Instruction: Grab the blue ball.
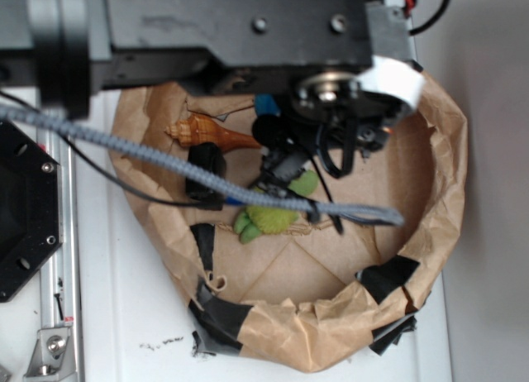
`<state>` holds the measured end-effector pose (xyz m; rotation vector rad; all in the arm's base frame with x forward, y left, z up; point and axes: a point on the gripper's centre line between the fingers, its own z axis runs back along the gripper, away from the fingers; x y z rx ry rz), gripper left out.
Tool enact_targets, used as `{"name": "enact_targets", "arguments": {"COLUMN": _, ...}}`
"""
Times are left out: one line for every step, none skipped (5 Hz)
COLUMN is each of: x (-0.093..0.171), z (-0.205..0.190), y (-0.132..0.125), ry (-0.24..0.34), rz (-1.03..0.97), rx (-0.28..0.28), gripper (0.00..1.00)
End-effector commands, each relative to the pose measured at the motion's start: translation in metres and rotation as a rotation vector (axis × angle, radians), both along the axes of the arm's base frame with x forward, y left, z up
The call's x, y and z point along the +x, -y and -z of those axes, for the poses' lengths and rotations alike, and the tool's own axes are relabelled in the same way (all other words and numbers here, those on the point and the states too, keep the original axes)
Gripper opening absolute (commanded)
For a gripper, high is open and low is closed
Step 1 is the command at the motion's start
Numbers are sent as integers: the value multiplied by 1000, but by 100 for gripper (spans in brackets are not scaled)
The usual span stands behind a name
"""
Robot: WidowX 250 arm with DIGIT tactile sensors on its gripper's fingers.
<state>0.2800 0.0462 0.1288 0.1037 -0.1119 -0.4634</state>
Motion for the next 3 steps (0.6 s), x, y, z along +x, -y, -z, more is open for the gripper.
{"name": "enact_targets", "arguments": {"x": 19, "z": -40, "y": 39, "ry": 29, "rz": -248, "rx": -54, "gripper": 0}}
{"name": "enact_targets", "arguments": {"x": 24, "z": -41, "y": 45, "ry": -30, "rz": -359, "rx": -171, "gripper": 0}}
{"name": "enact_targets", "arguments": {"x": 21, "z": -35, "y": 45, "ry": 28, "rz": -369, "rx": -153, "gripper": 0}}
